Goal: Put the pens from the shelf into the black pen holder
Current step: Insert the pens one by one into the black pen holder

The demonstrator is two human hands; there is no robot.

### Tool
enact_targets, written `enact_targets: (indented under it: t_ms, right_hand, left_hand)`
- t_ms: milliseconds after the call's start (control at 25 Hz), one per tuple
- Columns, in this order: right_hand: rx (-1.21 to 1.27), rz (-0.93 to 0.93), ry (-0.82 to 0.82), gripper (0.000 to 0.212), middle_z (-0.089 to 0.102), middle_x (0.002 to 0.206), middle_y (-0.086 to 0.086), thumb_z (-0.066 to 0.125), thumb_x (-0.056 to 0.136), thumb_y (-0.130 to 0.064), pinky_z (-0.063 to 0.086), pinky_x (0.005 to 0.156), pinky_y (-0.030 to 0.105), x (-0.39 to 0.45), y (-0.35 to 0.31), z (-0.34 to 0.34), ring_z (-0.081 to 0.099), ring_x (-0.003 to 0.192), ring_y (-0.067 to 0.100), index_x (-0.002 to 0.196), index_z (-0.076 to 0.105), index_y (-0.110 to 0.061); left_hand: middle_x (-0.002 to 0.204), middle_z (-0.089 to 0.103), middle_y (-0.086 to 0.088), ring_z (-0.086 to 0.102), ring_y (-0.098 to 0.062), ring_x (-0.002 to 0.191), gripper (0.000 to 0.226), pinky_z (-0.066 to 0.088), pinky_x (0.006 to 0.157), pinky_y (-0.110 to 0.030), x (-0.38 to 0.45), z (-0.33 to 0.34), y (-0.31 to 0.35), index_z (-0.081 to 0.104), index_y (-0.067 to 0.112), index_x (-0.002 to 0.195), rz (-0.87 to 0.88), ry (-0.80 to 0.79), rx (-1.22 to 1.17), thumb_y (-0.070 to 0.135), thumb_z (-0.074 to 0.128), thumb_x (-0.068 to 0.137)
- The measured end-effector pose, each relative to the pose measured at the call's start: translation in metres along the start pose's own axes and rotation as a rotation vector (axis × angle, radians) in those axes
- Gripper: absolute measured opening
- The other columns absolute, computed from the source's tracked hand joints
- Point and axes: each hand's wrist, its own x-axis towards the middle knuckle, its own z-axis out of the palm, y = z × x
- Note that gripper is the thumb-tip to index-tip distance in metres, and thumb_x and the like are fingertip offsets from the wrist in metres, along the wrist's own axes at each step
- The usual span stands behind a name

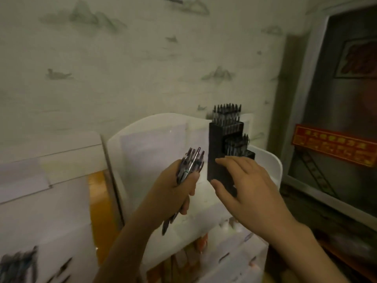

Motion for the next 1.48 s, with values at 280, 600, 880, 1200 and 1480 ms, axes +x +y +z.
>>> enact_targets:
  t_ms: [280,600,880,1200,1480]
  right_hand:
    - [0.049,0.124,-0.069,0.050,0.047,0.138,-0.017,0.041,0.092,-0.059,0.030,0.107,0.027,-0.010,0.119,-0.009,0.040,0.128,0.005,0.137,0.040,-0.039]
    - [0.334,0.210,-0.137,0.033,0.055,0.119,-0.028,0.050,0.092,-0.050,0.040,0.088,0.009,0.049,0.227,0.057,0.050,0.106,-0.011,0.123,0.055,-0.040]
    - [1.118,0.496,-0.150,0.027,0.075,0.084,0.003,0.064,0.078,-0.037,0.057,0.076,0.024,0.129,0.296,0.102,0.069,0.084,0.014,0.086,0.077,-0.015]
    - [1.323,0.664,0.023,0.023,0.075,0.083,0.007,0.069,0.076,-0.020,0.059,0.072,0.023,0.198,0.373,0.123,0.072,0.076,0.019,0.097,0.074,-0.010]
    - [0.807,0.136,0.022,0.011,0.067,0.079,-0.033,0.070,0.081,-0.028,0.043,0.075,0.000,0.228,0.390,0.152,0.064,0.080,-0.010,0.090,0.074,-0.033]
  left_hand:
    - [0.055,0.056,0.002,0.052,-0.008,0.038,0.015,0.042,0.038,-0.019,0.060,0.107,0.010,0.048,0.026,0.083,-0.014,-0.093,0.011,0.031,0.051,0.096]
    - [0.054,0.058,0.003,0.049,-0.007,0.037,0.014,0.045,0.043,-0.021,0.166,0.174,-0.024,0.053,0.020,0.085,-0.025,-0.237,-0.074,0.024,0.051,0.098]
    - [0.061,0.058,0.004,0.051,-0.009,0.043,0.019,0.048,0.048,-0.022,0.262,0.211,-0.051,0.053,0.021,0.082,-0.118,-0.343,-0.071,0.027,0.048,0.099]
    - [0.068,0.062,0.002,0.051,-0.020,0.047,0.018,0.044,0.052,-0.034,0.311,0.224,-0.080,0.058,0.016,0.101,-0.329,-0.167,-0.131,0.031,0.047,0.099]
    - [0.059,0.046,-0.002,0.037,-0.012,0.037,0.024,0.035,0.039,-0.022,0.321,0.229,-0.070,0.062,0.015,0.109,-0.366,0.097,-0.258,0.029,0.048,0.095]
